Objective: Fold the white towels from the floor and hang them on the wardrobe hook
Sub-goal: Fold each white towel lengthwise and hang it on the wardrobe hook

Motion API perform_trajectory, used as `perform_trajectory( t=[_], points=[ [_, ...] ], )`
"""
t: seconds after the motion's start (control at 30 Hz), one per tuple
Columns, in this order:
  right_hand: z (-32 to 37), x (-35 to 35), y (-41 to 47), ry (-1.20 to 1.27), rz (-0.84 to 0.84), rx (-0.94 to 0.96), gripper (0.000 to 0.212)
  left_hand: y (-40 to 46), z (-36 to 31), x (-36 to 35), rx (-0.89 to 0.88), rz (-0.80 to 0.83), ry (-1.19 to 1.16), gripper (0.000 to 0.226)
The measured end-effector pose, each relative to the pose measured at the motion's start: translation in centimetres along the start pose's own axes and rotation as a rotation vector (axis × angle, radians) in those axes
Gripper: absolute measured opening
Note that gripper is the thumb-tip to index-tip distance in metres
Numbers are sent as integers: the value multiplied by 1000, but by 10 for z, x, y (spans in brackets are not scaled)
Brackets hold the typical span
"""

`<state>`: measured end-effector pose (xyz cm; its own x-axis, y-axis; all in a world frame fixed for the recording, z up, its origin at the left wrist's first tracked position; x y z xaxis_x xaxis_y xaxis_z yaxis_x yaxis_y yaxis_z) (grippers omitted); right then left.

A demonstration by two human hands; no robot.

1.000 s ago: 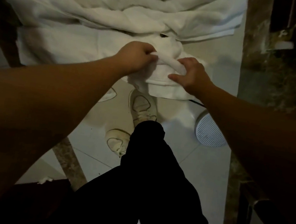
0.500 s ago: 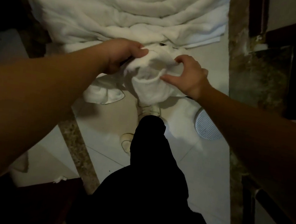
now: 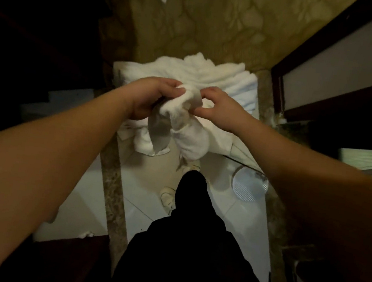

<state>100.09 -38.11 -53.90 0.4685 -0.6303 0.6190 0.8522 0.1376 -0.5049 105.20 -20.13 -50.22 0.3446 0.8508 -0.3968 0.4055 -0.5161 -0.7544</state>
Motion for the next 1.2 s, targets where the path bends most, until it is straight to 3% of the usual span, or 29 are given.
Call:
perform_trajectory(
  t=[0.13, 0.27, 0.57, 0.73, 0.97, 1.07, 1.2],
  points=[
    [62, 60, -43, 22, 26, -13, 16, -80, -42, -18, -100, -42, -20, 13],
    [125, 123, -80, 44, -40, 11, 15, -161, -83, -29, -230, -165, -31, 15],
    [264, 179, -171, -118, -158, 268, 30, -324, -124, -70, -463, -243, -125, 17],
    [308, 188, -213, -230, -139, 412, 24, -406, -117, -87, -596, -250, -111, 14],
    [356, 189, -278, -360, -136, 569, 12, -517, -76, -124, -808, -415, -125, 25],
    [369, 190, -314, -398, -201, 609, 28, -568, -51, -144, -906, -539, -161, 19],
    [375, 183, -358, -462, -302, 681, 28, -623, -11, -173, -1011, -622, -208, 15]
  ],
)
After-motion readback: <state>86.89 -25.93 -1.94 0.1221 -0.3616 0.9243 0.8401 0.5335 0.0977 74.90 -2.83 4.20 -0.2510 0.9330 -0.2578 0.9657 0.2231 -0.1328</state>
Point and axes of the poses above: each hand's wrist, its own y-axis towards the middle knuckle, its own x-axis out of the back of the hand, z = x × y, the point moved 3 cm from there along y, towards the middle knuckle, and after that the axes turned 13 degrees about -y, right-handed, at the moved point
